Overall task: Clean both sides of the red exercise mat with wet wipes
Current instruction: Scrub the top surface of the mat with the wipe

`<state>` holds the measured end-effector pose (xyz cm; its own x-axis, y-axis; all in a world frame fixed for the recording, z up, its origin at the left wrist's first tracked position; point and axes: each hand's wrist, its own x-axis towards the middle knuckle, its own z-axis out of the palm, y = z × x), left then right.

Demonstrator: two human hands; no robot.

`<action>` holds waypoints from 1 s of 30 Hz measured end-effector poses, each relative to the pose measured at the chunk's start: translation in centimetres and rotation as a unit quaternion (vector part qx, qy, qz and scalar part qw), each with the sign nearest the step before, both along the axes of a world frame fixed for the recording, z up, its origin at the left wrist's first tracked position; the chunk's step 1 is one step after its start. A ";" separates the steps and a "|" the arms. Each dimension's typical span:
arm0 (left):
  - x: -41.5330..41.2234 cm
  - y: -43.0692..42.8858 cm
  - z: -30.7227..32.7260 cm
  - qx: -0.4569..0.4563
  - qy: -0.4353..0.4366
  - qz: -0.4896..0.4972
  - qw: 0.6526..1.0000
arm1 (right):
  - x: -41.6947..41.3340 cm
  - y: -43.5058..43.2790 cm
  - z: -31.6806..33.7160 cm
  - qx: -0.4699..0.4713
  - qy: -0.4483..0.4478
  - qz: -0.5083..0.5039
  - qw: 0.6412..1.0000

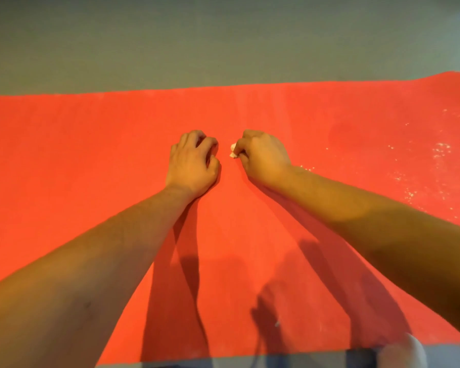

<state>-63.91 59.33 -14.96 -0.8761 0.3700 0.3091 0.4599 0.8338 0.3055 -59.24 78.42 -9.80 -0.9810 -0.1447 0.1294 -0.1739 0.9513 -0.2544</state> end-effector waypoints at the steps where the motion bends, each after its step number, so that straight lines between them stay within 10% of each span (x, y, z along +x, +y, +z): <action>1: 0.0 0.0 0.0 0.001 0.001 -0.001 1.000 | 1.6 0.0 0.0 -0.004 0.001 0.018 1.000; 9: -0.1 -0.1 -0.3 0.015 0.016 -0.005 1.000 | 9.3 0.4 0.3 -0.011 0.008 0.136 0.991; 17: 0.5 -0.1 0.4 -0.006 0.019 -0.008 1.000 | 0.8 -1.2 0.4 0.041 -0.023 -0.016 0.999; 30: 7.7 -1.8 2.3 -0.073 -0.055 -0.039 0.995 | 17.4 -1.9 0.8 0.026 -0.078 0.108 0.991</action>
